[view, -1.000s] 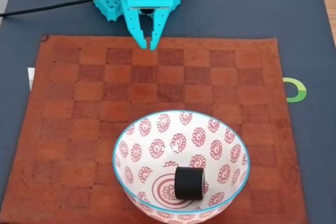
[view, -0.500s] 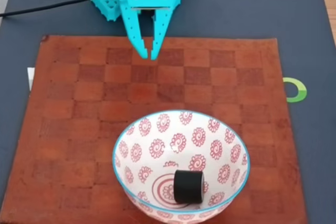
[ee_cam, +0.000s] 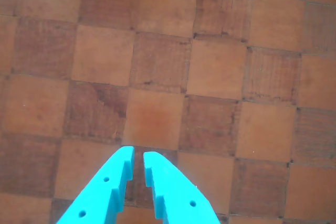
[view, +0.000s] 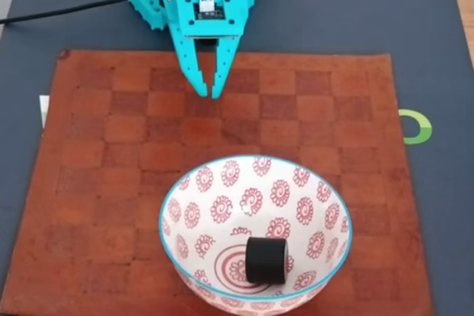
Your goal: Grasp a black cylinder and put it in a bowl.
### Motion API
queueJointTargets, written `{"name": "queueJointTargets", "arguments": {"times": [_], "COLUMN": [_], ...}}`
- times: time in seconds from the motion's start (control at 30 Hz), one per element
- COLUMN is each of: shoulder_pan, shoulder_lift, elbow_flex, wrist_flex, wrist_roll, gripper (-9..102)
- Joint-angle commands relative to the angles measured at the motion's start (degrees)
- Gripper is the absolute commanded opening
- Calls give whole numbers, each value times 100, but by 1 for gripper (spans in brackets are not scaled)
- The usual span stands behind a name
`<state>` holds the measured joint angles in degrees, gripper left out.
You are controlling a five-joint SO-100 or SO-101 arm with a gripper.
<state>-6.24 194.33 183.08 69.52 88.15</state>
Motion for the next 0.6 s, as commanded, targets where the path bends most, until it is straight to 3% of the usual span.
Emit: {"name": "queueJointTargets", "arguments": {"times": [0.0, 0.57], "shoulder_pan": [26, 26], "shoulder_lift": [290, 299], "elbow_flex": [-44, -44], "wrist_flex": [-70, -26], "wrist_roll": [-26, -26], "gripper": [0, 0]}}
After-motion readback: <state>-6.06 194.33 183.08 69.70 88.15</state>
